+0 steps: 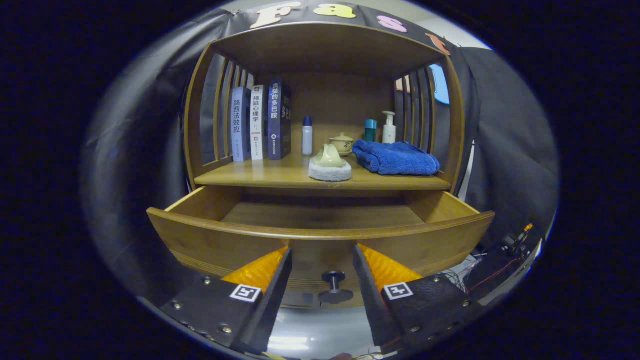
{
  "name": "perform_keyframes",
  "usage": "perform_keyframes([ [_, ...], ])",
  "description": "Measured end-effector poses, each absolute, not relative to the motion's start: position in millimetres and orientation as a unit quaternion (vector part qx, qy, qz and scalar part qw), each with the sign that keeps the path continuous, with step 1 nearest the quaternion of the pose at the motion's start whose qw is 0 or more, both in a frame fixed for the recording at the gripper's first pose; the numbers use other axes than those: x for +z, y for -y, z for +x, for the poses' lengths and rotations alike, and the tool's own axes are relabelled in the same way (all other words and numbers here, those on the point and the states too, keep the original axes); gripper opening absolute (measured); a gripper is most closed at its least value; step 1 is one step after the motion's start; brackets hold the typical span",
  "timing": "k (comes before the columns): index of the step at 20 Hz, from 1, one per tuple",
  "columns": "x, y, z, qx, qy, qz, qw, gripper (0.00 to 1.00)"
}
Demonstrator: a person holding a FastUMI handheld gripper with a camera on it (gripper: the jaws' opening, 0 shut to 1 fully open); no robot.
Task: Pull open the drawer, take out the items inside it, and place them on the countertop above the cabinet.
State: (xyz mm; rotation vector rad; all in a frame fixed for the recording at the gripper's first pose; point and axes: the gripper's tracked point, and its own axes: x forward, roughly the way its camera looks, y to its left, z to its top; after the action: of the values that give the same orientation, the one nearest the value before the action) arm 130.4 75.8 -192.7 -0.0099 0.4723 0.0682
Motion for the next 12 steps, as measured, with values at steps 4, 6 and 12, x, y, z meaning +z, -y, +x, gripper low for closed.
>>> perform_keyframes([
  [4, -197.3, -80.8, 144.4, 0.034, -0.235, -0.004, 0.971, 0.74],
  [6, -197.8, -79.8, 149.9, 0.040, -0.235, -0.002, 0.971, 0.75],
  [12, -203.5, -85.4, 179.0, 0.039, -0.234, 0.000, 0.971, 0.75],
])
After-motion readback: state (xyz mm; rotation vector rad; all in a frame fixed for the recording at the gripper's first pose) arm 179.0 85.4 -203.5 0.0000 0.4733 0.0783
